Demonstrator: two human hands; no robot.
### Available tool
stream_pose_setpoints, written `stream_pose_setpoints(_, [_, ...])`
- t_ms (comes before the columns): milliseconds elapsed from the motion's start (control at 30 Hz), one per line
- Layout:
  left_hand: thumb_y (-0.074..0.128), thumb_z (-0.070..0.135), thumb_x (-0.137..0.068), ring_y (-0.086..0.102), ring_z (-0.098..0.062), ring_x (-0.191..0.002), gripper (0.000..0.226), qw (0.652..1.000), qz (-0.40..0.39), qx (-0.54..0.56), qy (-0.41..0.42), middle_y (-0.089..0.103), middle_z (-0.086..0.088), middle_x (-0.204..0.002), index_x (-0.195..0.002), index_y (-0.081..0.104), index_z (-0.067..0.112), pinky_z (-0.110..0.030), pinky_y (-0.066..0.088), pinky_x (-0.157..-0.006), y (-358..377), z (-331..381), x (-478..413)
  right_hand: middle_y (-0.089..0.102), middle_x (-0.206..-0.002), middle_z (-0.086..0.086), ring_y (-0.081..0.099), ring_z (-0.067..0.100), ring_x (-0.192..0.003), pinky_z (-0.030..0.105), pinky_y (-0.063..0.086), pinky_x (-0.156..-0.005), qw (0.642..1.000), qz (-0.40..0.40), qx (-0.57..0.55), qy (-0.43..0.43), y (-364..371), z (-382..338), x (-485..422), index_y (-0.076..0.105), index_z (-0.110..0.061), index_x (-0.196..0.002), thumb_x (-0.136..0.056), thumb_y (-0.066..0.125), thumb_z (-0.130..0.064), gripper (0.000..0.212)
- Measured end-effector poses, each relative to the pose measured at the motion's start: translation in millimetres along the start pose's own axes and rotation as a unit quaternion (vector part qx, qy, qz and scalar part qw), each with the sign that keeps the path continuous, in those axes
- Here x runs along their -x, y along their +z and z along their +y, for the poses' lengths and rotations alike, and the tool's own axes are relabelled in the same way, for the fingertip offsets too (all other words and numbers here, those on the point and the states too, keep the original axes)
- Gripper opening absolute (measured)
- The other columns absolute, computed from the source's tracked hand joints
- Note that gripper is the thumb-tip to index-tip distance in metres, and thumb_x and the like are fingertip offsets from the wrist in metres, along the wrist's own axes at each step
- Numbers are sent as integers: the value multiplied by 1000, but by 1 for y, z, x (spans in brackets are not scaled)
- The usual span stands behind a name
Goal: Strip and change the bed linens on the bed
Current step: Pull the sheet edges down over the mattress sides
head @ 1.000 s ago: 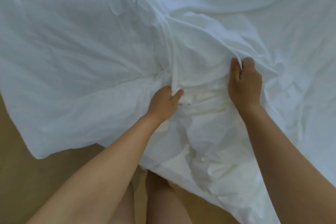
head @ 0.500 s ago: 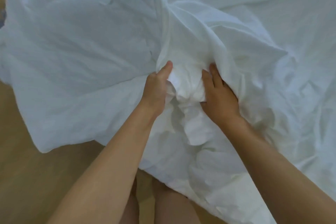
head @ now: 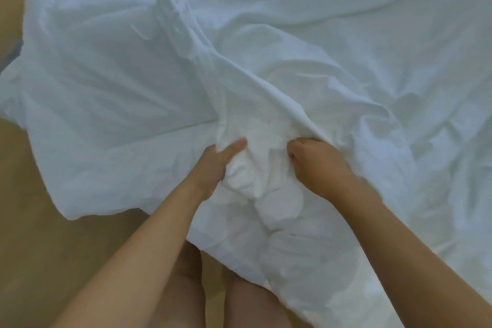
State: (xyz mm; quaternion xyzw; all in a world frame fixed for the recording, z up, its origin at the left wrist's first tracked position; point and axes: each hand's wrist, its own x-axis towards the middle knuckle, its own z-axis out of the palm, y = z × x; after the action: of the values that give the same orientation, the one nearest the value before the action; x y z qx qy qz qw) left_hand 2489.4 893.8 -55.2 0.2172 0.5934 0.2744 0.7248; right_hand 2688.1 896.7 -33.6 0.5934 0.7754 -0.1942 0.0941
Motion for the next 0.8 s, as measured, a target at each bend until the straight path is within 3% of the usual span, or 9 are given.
stream_pose_setpoints(67, [81,40,-62,68,-6,-82,39,986,-49,-161,18,73,8,-89,-95,68,25,-17,51,-64,9,-9,-3,59,-77,14,55,33,-75,29,26,-57,997,61,-55,7,2,4,7,55,-3,-74,-82,51,3,11])
stream_pose_setpoints(133, [81,29,-72,62,5,-74,24,957,-27,-284,60,68,13,-85,-89,64,30,-12,48,-62,20,-12,-7,57,-72,19,55,36,-69,29,30,-57,984,144,-108,-12,1,3,18,57,2,-68,-72,56,10,9])
stream_pose_setpoints(233, [63,20,-89,56,15,-68,21,945,37,-282,159,57,18,-80,-79,53,36,-2,41,-61,31,-15,-11,62,-92,24,55,39,-88,42,44,-77,958,275,-84,1,6,8,34,63,5,-84,-64,54,6,22])
stream_pose_setpoints(300, [56,29,-94,57,6,-75,8,960,74,-239,125,57,19,-83,-86,56,31,-11,43,-66,32,-18,-13,57,-113,26,43,35,-109,51,35,-94,940,327,-54,81,9,18,44,58,0,-105,-68,55,-4,38])
stream_pose_setpoints(367, [52,36,-95,56,-4,-84,10,977,71,-188,65,58,18,-89,-96,56,27,-20,43,-74,30,-25,-16,45,-130,25,32,34,-124,58,25,-102,935,293,-67,187,11,28,52,44,-8,-126,-73,64,-21,58])
stream_pose_setpoints(433, [53,41,-93,55,-4,-86,18,983,53,-173,18,57,19,-91,-106,52,28,-21,40,-78,30,-34,-17,25,-146,18,21,34,-135,60,18,-105,951,147,-73,262,14,34,54,19,-19,-144,-75,68,-47,89])
stream_pose_setpoints(533, [60,50,-85,52,8,-75,22,974,62,-216,20,56,24,-84,-95,55,30,-12,39,-62,35,-43,-18,3,-151,13,13,34,-138,52,29,-102,963,-22,-10,269,28,35,51,-11,-32,-146,-75,66,-55,108])
stream_pose_setpoints(667, [71,55,-74,55,9,-70,26,960,113,-247,62,58,25,-79,-85,56,36,-10,40,-59,40,-44,-19,29,-139,14,41,31,-113,35,41,-75,973,12,0,230,31,37,41,5,-25,-149,-87,57,-16,81])
stream_pose_setpoints(800, [72,46,-77,64,-22,-91,38,930,180,-318,51,69,0,-95,-101,66,18,-25,43,-73,25,-47,-27,50,-80,1,45,18,-59,28,26,-48,966,79,-116,216,23,39,37,40,-12,-119,-87,48,-10,32])
